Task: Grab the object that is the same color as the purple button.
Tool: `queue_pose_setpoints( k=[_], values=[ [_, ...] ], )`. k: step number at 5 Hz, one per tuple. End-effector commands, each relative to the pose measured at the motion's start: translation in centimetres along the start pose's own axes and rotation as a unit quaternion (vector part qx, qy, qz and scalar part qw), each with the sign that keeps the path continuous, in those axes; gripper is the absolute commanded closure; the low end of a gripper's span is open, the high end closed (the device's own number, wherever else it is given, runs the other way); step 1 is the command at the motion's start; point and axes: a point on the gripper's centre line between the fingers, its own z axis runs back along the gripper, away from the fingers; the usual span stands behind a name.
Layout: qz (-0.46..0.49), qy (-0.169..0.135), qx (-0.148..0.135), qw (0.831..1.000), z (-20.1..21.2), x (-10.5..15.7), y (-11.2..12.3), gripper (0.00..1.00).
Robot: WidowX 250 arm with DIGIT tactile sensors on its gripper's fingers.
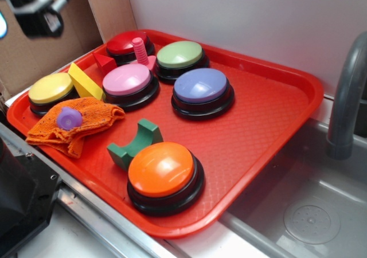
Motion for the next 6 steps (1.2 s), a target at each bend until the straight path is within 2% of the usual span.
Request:
queue_pose_setpoints(
  k=[1,2,3,6],
  values=[
    [0.105,-0.044,0.018,0.993,-5.3,1.9,2.2,0.0],
    [0.13,-0.056,0.006,0.99,-7.9,2.5,3.0,0.0],
    [0.134,-0.049,0.006,0.99,-9.8,3.1,2.9,0.0],
    [0.101,-0.011,0.026,0.995,-14.2,2.8,2.0,0.0]
  ],
)
